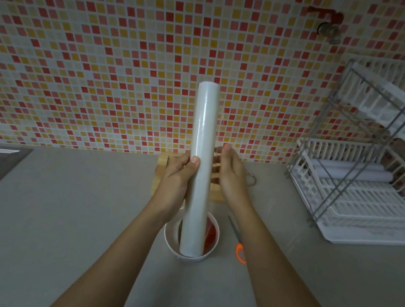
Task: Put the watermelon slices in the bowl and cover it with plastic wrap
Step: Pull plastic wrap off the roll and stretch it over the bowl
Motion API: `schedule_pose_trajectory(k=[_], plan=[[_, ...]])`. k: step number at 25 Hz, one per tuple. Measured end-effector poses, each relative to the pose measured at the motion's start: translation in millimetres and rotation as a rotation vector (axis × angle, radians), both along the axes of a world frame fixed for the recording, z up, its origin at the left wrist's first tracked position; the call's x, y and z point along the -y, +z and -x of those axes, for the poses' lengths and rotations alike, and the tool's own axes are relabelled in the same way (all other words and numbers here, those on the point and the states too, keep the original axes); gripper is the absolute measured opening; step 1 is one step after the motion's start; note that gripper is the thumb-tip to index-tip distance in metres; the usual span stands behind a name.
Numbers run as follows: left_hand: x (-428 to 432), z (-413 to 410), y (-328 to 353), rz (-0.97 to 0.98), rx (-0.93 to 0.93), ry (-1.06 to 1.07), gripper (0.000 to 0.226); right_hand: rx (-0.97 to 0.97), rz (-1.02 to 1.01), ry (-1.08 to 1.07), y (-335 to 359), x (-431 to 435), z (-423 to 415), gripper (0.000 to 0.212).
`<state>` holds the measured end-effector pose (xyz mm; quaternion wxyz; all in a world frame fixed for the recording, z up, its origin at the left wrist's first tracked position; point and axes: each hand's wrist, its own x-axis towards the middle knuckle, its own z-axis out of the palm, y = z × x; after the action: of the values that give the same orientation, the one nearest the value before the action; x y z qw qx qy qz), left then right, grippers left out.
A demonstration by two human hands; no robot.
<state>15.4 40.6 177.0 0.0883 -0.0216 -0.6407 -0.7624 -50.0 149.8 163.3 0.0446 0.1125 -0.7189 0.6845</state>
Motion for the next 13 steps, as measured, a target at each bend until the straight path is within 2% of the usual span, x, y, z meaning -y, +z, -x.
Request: schedule_pose_trajectory(k=[2, 4, 7, 9, 13], plan=[[-3, -4, -5, -0.055, 0.017, 0.014, 0.027, -0.084, -0.001, -0.045, -4, 5, 0, 0.027], [-9, -5, -9, -0.065, 0.079, 0.092, 0.033, -0.119, -0.036, -0.112, -12, 6, 2, 0.026], [-17, -4, -11, 0.139, 0.153, 0.226, 0.056, -0.083, -0.069, -0.162, -19, 4, 4, 0.028], [-17, -2, -13, 0.162, 0.188, 0.298, 0.045, -0.091, -0.101, -0.197, -22, -2, 6, 0.032], [-16, -3, -14, 0.013, 0.213, 0.230, 0.005, -0.103, -0.151, -0.246, -24, -13, 11, 0.035]])
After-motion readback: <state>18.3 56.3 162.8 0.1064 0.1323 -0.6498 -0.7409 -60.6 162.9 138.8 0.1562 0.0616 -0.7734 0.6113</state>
